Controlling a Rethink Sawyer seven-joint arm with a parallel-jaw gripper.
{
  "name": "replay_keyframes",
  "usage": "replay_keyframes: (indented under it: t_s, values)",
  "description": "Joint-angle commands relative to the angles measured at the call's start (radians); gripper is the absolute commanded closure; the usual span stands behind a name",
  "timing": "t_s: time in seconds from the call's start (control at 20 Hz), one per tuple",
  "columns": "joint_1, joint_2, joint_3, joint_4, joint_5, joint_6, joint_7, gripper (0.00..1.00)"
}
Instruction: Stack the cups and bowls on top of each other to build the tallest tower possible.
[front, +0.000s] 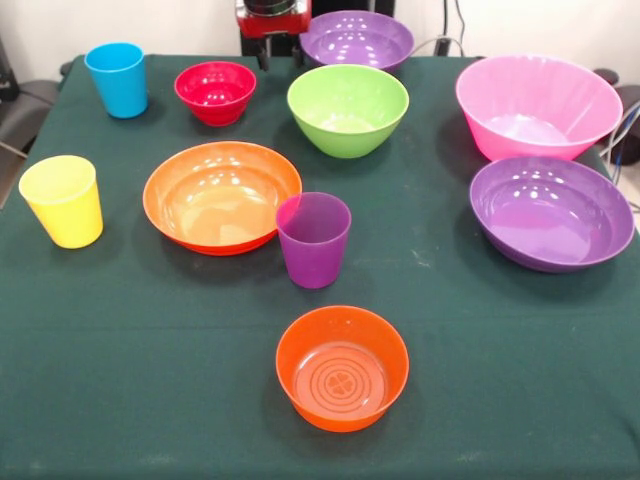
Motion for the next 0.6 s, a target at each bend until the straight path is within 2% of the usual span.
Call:
replay_keyframes:
  t_s: [0.05, 0.3, 0.6]
  values:
    - [0.025, 0.043, 0.032, -0.123, -0.043, -0.067, 0.056, 0.0]
    - [0.026, 0.034, 0.033, -0.119, -0.039, -0.061, 0.054, 0.0]
    - [0.027, -0.044, 0.048, -0.078, -0.013, 0.001, 0.04, 0.0]
